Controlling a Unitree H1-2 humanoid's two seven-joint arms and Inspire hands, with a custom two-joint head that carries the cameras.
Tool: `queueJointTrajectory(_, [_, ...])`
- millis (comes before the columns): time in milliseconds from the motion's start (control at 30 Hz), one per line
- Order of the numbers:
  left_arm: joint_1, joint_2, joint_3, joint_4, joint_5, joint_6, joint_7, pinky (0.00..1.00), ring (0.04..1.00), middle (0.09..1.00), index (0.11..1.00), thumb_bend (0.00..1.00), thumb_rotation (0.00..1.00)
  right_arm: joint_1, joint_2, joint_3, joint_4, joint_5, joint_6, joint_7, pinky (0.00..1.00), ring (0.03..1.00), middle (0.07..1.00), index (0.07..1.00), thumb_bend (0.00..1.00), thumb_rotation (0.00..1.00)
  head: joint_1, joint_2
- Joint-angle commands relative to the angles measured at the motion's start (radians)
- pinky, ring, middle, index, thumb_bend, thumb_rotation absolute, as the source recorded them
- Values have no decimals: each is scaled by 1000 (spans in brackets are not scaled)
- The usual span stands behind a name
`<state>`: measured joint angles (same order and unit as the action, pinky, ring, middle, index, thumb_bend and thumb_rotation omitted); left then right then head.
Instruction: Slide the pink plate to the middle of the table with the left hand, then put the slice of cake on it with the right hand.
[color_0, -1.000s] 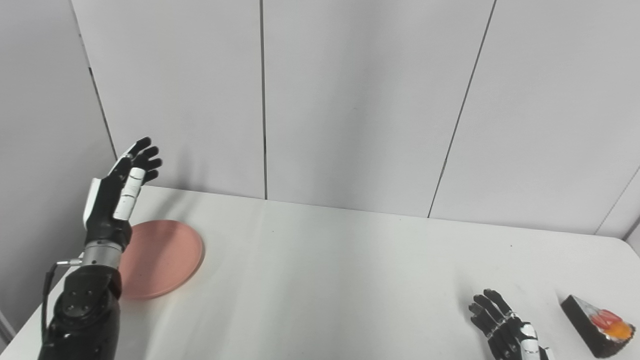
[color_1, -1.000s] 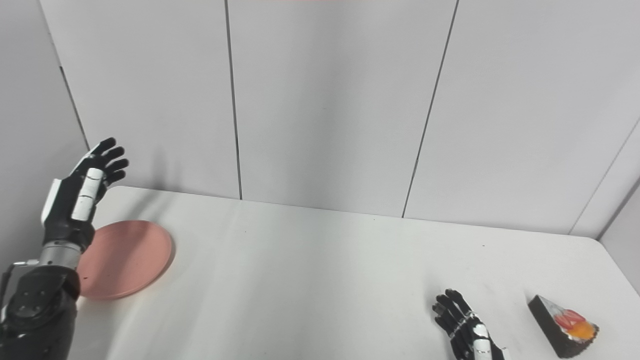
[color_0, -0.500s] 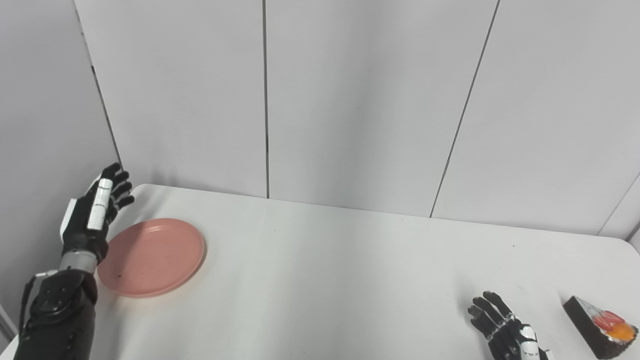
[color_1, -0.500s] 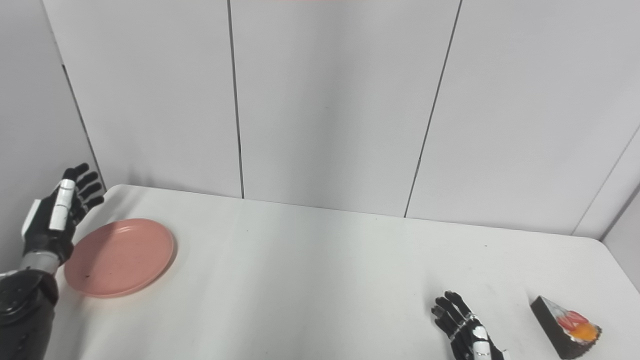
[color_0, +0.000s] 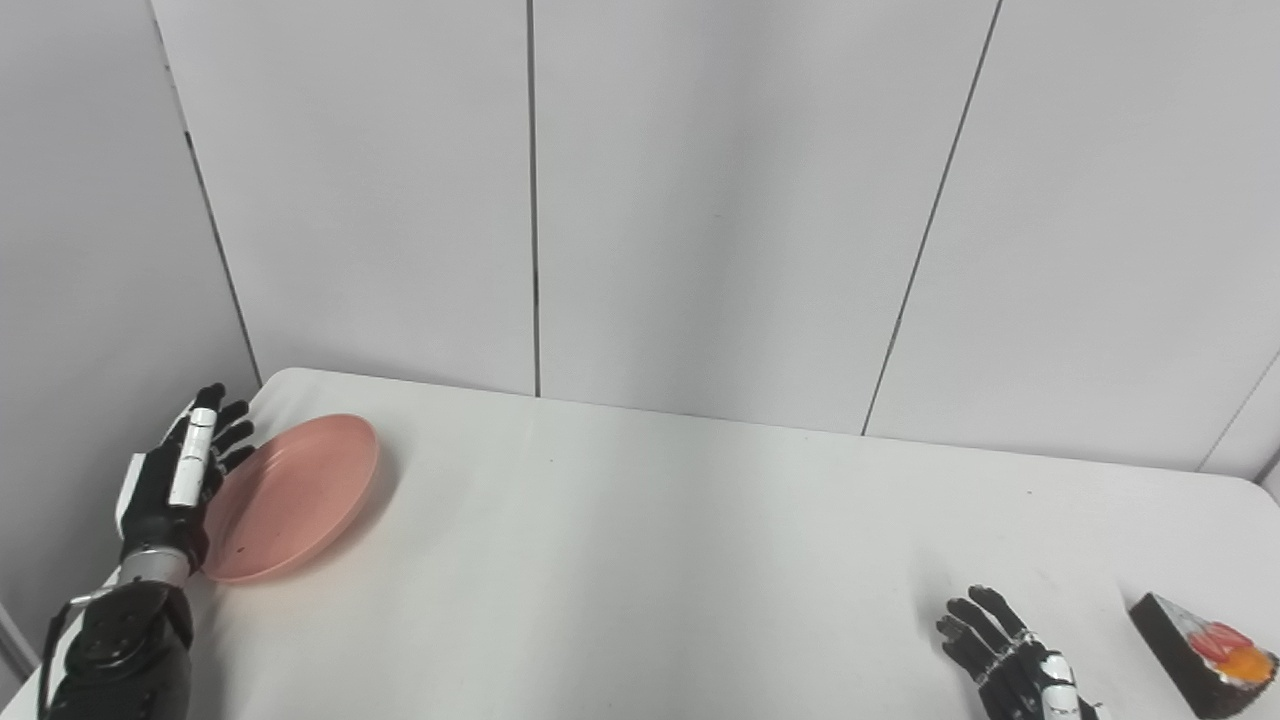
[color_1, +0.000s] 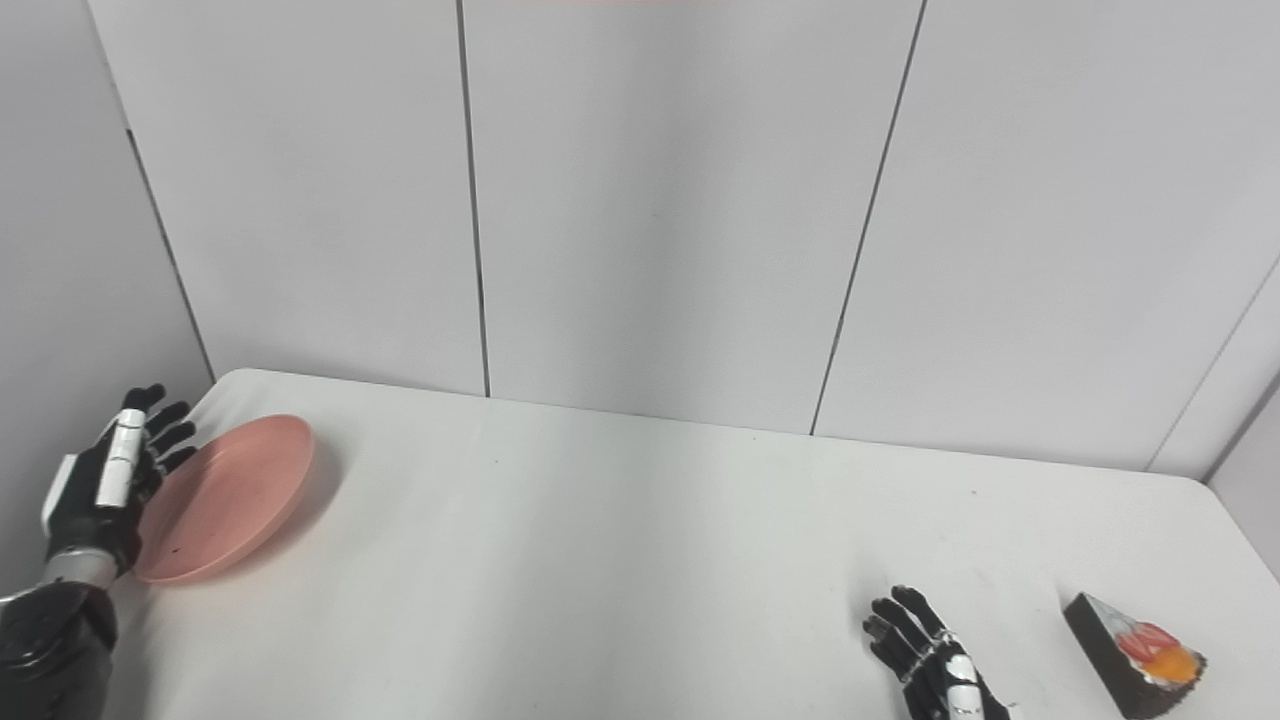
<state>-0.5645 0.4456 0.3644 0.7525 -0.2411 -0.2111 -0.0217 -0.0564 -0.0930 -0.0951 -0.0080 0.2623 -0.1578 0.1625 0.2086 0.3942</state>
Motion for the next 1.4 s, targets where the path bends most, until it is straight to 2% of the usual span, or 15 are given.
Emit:
queueJointTrajectory(0, [-36,40,6,6,5,-27,14,813,842,844,882,822,854,24,-1,-1,-2,7,11,0,861,810,813,831,690,957,0,2])
queueJointTrajectory(133, [-40,43,4,14,7,-37,24,816,842,843,880,799,864,22,-4,-2,-3,14,18,3,859,807,815,830,689,954,2,2])
queueJointTrajectory(267, [-48,49,9,28,-6,-52,17,828,846,845,879,853,856,17,-1,-2,7,13,11,2,852,802,808,827,681,945,0,-2])
queueJointTrajectory(600, [-38,54,14,-17,-17,-34,12,817,853,842,862,805,858,11,-1,0,14,14,19,-4,859,807,806,827,673,939,-1,-7])
queueJointTrajectory(800, [-48,63,13,23,-16,-49,2,831,865,849,878,810,861,12,4,-1,7,12,33,-14,854,802,804,823,684,925,-3,-6])
queueJointTrajectory(967, [-42,60,12,15,-16,-32,9,856,870,847,866,798,856,11,3,-2,7,16,37,-10,856,802,807,825,679,922,-4,-7])
queueJointTrajectory(1033, [-38,61,8,15,-11,-32,10,846,866,844,865,782,868,11,3,-2,7,16,37,-9,855,802,806,826,678,920,-6,-6])
queueJointTrajectory(1167, [-36,67,9,37,-14,-46,0,844,874,856,878,809,861,12,4,-4,5,15,41,-12,849,798,803,830,684,921,-5,-3])
queueJointTrajectory(1367, [-20,73,15,13,-24,-51,-15,815,852,845,843,808,883,13,-3,-5,2,24,42,-3,868,808,811,830,661,928,-4,3])
